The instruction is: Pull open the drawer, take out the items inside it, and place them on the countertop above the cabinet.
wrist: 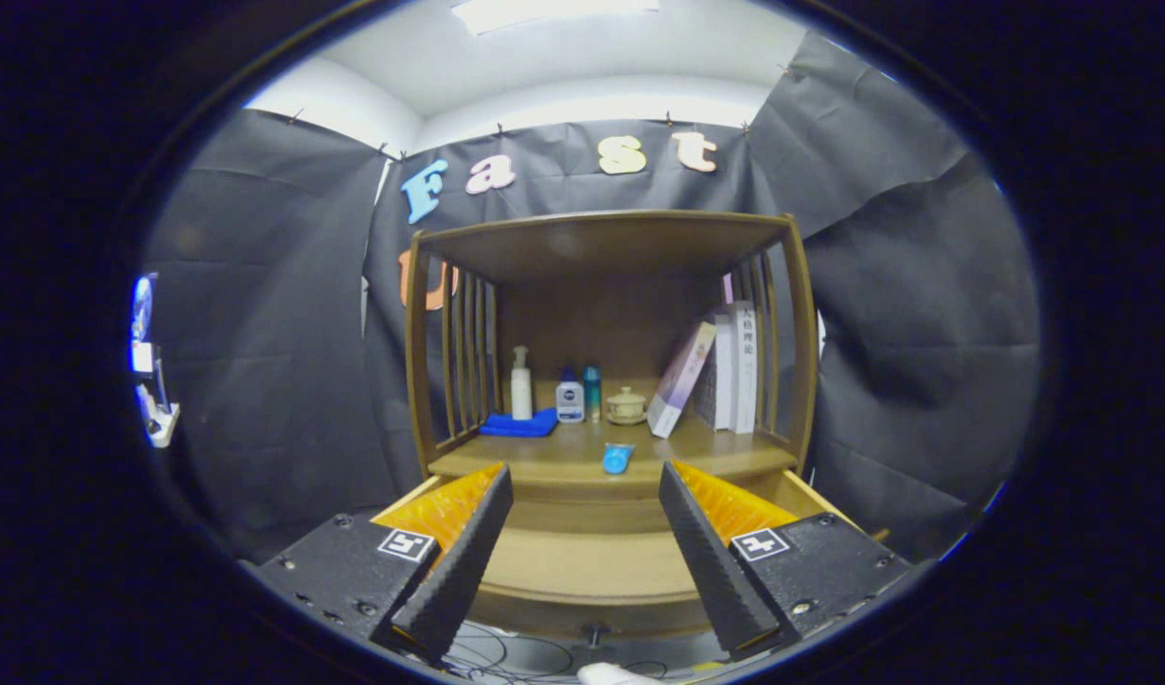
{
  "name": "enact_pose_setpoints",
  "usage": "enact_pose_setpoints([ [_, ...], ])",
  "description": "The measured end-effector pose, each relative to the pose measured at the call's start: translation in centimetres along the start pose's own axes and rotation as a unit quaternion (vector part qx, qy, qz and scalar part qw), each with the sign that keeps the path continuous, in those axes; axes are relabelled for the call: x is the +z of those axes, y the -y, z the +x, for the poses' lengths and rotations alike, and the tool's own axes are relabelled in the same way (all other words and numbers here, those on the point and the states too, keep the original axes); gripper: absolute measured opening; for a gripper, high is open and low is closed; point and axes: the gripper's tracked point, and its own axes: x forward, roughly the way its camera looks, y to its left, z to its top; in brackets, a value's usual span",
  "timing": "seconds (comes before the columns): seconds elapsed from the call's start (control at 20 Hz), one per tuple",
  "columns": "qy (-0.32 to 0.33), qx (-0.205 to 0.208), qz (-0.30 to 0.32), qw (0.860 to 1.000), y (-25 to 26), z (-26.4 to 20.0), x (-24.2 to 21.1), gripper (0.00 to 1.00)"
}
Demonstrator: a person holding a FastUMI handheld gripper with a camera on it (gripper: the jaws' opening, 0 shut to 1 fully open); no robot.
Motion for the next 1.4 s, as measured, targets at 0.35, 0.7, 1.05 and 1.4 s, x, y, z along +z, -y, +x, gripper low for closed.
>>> enact_pose_setpoints([
  [0.35,-0.009,-0.035,-0.014,0.999,1.1,-3.5,-6.5,0.98],
  [0.7,-0.076,-0.044,-0.015,0.996,1.1,-3.5,-15.3,0.98],
  [1.05,-0.107,-0.050,0.003,0.993,1.3,0.0,-18.4,0.99],
  [1.4,-0.108,-0.057,0.013,0.992,1.5,1.8,-19.3,0.98],
])
